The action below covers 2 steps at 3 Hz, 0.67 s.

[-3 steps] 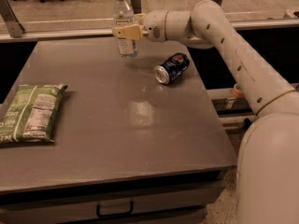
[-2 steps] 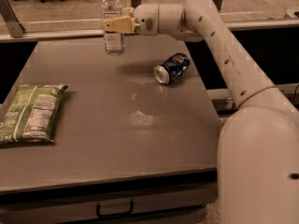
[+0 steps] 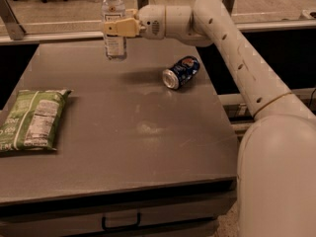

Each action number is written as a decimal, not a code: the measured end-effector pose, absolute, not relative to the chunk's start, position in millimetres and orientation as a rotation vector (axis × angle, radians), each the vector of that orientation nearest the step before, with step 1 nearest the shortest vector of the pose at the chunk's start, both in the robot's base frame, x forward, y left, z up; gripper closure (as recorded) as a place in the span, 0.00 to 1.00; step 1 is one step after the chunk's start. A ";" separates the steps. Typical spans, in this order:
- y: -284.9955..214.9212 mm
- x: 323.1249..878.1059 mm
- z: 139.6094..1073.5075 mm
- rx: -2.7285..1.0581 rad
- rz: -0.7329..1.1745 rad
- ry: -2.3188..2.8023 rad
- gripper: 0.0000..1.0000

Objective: Move blue plastic bottle near green jalapeno chip bag

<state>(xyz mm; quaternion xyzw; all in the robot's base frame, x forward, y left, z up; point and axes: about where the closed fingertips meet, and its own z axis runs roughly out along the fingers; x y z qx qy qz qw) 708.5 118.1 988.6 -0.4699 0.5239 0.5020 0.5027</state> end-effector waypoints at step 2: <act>153.0 657.9 1017.0 -0.932 1.280 1.230 1.00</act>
Offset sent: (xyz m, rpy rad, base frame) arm -0.1063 0.0941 -0.0341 0.1650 0.2389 -0.1071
